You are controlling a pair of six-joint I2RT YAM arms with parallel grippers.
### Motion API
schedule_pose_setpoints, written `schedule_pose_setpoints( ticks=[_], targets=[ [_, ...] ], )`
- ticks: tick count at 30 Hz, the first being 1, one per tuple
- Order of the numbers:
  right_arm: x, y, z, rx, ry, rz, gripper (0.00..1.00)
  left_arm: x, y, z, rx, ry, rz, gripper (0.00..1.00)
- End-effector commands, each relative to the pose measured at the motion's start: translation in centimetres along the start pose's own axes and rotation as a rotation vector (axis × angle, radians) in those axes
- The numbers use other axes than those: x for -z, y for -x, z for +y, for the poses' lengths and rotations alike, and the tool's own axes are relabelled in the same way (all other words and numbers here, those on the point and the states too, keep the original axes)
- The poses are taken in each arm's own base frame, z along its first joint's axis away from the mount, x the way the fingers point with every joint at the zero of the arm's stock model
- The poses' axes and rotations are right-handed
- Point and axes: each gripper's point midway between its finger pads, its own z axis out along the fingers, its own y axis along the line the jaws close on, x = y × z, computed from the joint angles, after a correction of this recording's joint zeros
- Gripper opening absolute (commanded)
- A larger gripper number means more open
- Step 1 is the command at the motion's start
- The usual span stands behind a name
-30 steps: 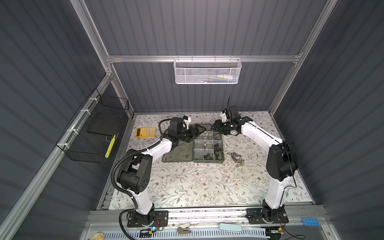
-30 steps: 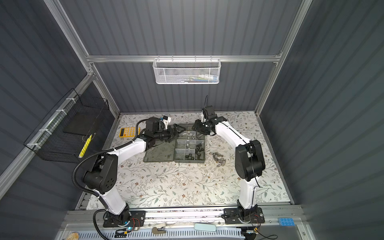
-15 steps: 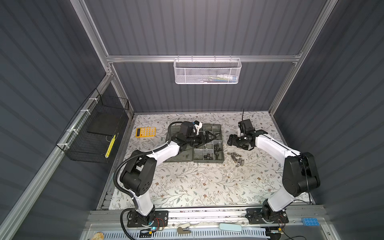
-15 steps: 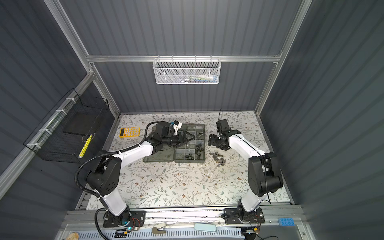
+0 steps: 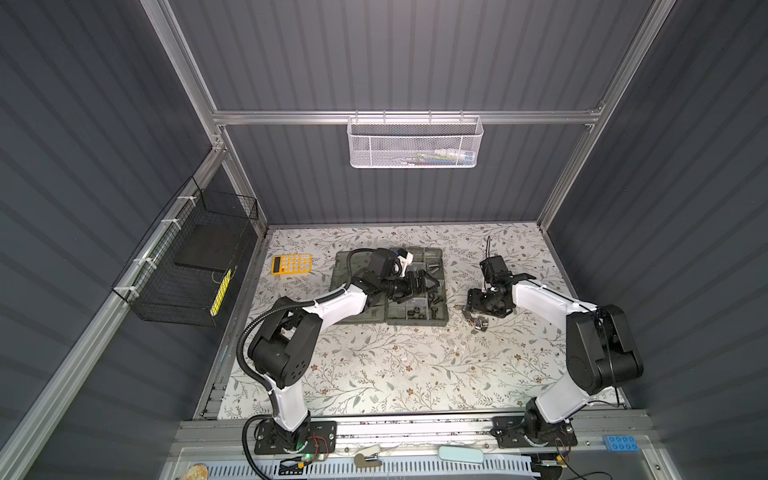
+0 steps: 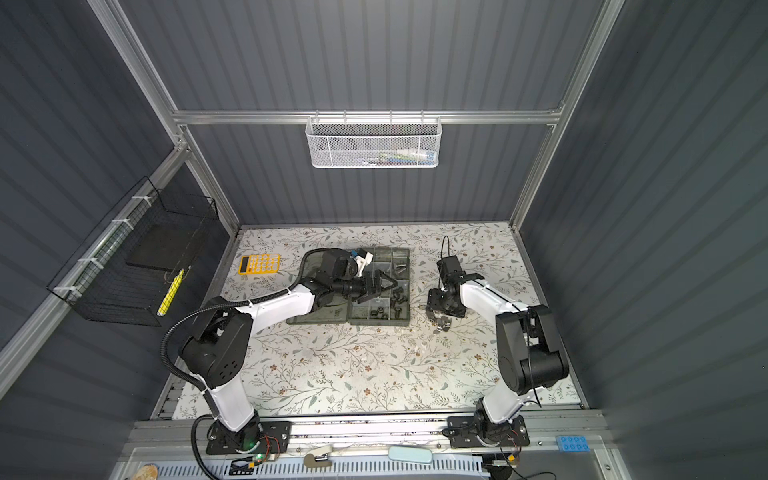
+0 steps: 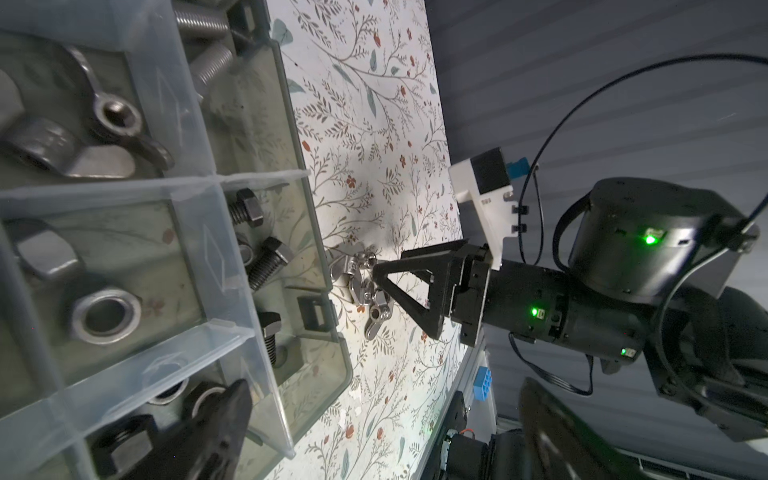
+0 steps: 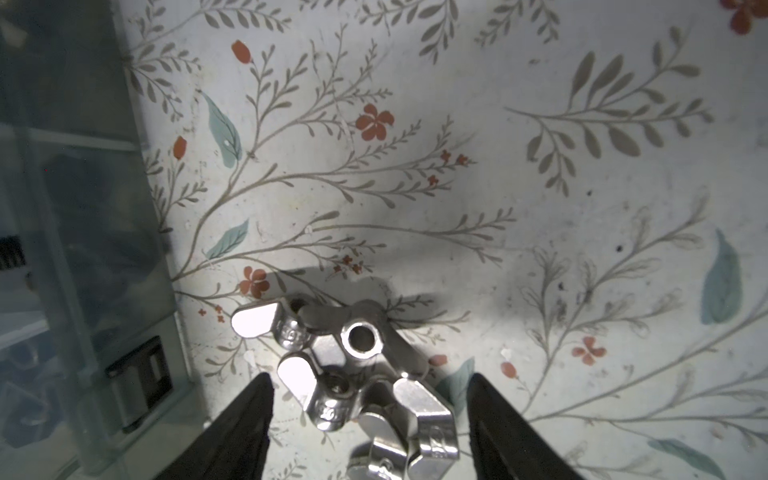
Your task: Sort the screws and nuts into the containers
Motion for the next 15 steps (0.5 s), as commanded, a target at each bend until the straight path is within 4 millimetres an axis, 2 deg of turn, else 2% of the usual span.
schedule_pose_setpoints(
  ticks=[1,8,15],
  targets=[
    [-0.9,-0.9,-1.0,0.001,-0.04,0.04,0.68,-0.5,-0.1,-1.2,-0.057,-0.017,0.021,1.0],
    [-2.3,-1.3,-1.2,-0.004,-0.047,0.075,0.55,-1.2,-1.2,-1.9,-0.089,-0.017,0.051,1.0],
    [-2.8,-0.9,-0.9,-0.002,-0.046,0.081,0.49,-1.6,-1.7,-2.2,-0.105,-0.022,0.066,1.0]
  ],
)
